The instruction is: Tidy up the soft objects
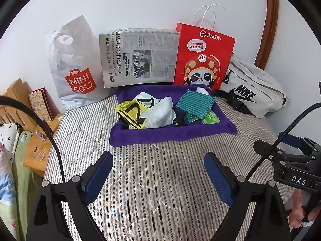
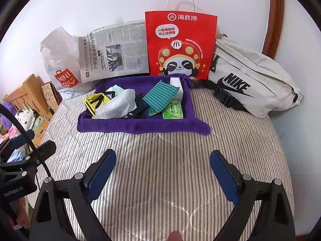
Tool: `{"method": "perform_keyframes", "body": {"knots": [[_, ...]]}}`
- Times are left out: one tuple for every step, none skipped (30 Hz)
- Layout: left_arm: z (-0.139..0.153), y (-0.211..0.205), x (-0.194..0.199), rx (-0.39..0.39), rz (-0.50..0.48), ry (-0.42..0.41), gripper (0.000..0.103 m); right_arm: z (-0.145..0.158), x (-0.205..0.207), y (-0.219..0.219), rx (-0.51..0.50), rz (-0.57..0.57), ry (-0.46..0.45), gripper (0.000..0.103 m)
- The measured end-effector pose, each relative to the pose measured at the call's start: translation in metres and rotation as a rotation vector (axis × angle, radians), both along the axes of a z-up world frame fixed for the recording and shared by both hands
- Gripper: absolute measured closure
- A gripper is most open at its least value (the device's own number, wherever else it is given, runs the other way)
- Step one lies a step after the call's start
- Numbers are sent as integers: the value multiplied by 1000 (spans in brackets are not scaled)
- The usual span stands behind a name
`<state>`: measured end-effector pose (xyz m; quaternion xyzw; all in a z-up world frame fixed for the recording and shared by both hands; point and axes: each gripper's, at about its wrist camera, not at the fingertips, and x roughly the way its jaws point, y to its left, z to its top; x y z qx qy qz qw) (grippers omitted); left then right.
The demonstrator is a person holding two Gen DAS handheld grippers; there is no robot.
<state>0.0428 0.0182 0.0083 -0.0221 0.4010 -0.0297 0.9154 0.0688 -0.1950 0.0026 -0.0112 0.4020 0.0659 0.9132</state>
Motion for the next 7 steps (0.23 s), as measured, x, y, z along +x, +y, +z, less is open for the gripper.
{"method": "perform_keyframes", "body": {"knots": [[0,0,0,-1,0,-1,10,0,0,0,0,1,0,9],[0,0,0,-1,1,-1,9,-1,0,0,-1,1,1,9],[0,0,0,-1,1,0,9,-1,1,1,-2,2,1,9],[-1,0,0,-1,2,4,9,-2,1,1,-4,2,9,9],[-1,0,0,1,-1,7,9,-3,2,1,-4,1,11,9],[-2,0,0,0,-4,3,9,-5,2,1,-3,1,13,9],[0,0,-2,-5,-2,-15,9,-6,3,0,-2,0,15,9]]}}
